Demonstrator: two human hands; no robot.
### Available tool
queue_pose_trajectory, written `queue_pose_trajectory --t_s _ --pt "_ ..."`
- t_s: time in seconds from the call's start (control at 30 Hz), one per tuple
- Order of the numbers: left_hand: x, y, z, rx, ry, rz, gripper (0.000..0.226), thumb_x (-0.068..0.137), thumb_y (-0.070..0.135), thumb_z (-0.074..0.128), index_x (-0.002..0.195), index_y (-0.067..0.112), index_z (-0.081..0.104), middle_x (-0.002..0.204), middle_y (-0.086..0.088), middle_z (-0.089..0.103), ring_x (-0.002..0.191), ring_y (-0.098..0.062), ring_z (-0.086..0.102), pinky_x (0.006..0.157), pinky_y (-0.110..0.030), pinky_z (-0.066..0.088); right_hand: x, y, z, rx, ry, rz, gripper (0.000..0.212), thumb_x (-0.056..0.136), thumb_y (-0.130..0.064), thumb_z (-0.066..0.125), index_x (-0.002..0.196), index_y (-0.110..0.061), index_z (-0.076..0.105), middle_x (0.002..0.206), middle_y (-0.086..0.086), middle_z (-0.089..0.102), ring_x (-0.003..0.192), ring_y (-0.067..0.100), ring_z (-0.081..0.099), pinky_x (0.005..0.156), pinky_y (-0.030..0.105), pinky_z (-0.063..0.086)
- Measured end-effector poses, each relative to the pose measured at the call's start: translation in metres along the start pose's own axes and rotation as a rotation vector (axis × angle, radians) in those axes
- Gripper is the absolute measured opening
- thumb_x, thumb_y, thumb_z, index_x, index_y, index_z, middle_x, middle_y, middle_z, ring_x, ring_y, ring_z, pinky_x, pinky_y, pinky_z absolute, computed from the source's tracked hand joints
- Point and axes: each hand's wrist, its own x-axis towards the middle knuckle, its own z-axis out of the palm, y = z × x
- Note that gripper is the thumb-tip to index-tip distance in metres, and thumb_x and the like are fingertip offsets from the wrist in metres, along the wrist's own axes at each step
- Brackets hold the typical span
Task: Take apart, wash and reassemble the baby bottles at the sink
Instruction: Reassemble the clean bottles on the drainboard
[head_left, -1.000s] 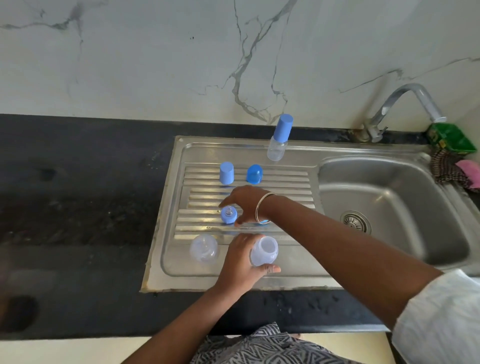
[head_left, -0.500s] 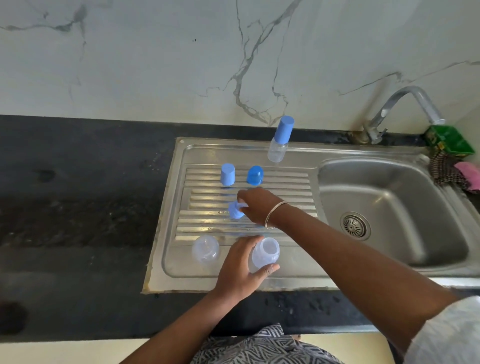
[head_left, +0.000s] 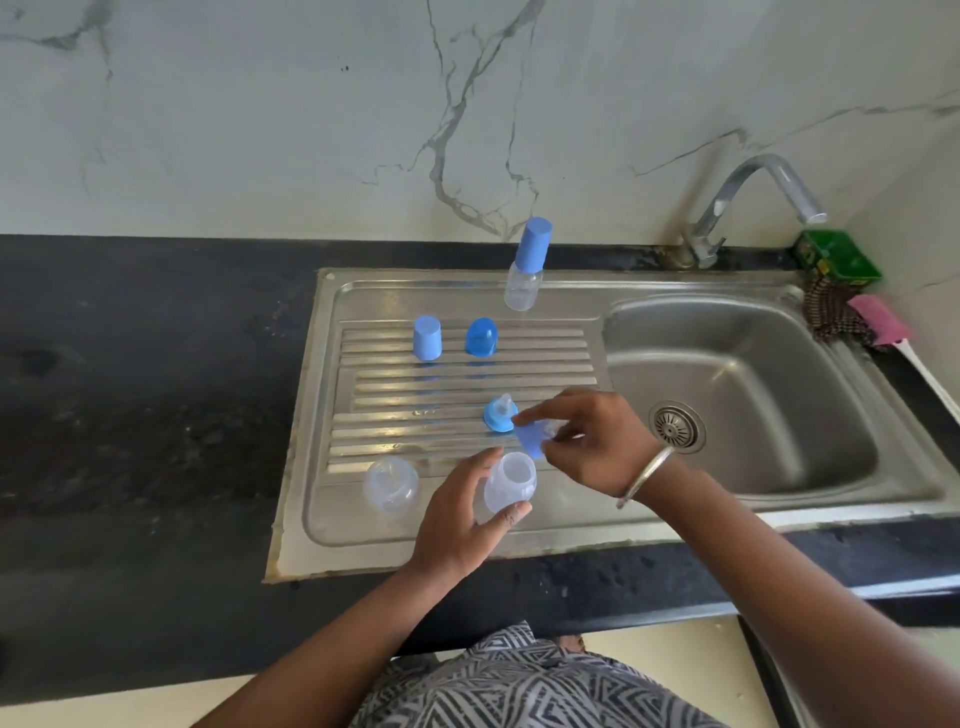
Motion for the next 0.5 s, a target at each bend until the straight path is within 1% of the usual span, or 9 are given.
queue_pose_trajectory --t_s 0.07,0.13,0.2,0.23,0.37,0.5 --pt "0.0 -0.001 0.0 0.022 0.0 0.004 0.064 0.081 0.054 0.075 0.138 0.04 0.05 0.134 0.025 0.055 0.122 0.009 0.048 0.1 -0.021 0.044 -0.009 0.0 0.0 0.011 -0.047 0.009 0.032 0.069 -0.034 0.07 0.1 -0.037 0.075 0.087 -0.008 0.068 0.07 0.01 0.066 0.071 0.027 0.056" --pt "0.001 0.0 -0.001 0.029 0.001 0.015 0.064 0.081 0.052 0.075 0.138 0.039 0.051 0.134 0.023 0.057 0.121 0.008 0.05 0.099 -0.02 0.044 -0.013 -0.002 0.002 -0.052 -0.104 -0.059 0.028 0.073 -0.029 0.071 0.1 -0.033 0.075 0.087 -0.007 0.069 0.075 0.009 0.065 0.071 0.032 0.056" --pt "0.001 0.001 -0.001 0.036 0.0 0.018 0.064 0.081 0.055 0.074 0.139 0.04 0.051 0.134 0.023 0.058 0.121 0.006 0.052 0.099 -0.02 0.045 -0.015 -0.005 0.006 -0.145 -0.155 -0.105 0.031 0.074 -0.024 0.07 0.104 -0.032 0.073 0.092 -0.008 0.069 0.081 0.01 0.064 0.074 0.033 0.055" --pt "0.001 0.001 -0.002 0.039 -0.002 0.015 0.065 0.08 0.057 0.073 0.139 0.04 0.051 0.134 0.023 0.058 0.12 0.005 0.053 0.099 -0.02 0.046 -0.016 -0.007 0.007 -0.198 -0.168 -0.111 0.035 0.073 -0.025 0.069 0.107 -0.033 0.071 0.097 -0.01 0.069 0.084 0.011 0.063 0.076 0.033 0.055" --pt "0.0 -0.001 -0.001 0.041 0.011 0.004 0.067 0.079 0.061 0.072 0.139 0.038 0.052 0.131 0.02 0.062 0.119 0.002 0.056 0.098 -0.021 0.047 -0.015 -0.014 0.012 -0.34 -0.199 -0.087 0.035 0.074 -0.028 0.065 0.108 -0.035 0.068 0.101 -0.011 0.064 0.089 0.014 0.062 0.077 0.037 0.055" --pt "-0.001 0.001 -0.001 0.033 0.029 0.009 0.066 0.077 0.062 0.073 0.136 0.038 0.055 0.128 0.019 0.064 0.118 0.002 0.057 0.096 -0.016 0.047 -0.013 -0.019 0.018 -0.42 -0.261 -0.059 0.04 0.079 -0.025 0.062 0.116 -0.039 0.063 0.11 -0.015 0.06 0.097 0.015 0.061 0.077 0.036 0.055"
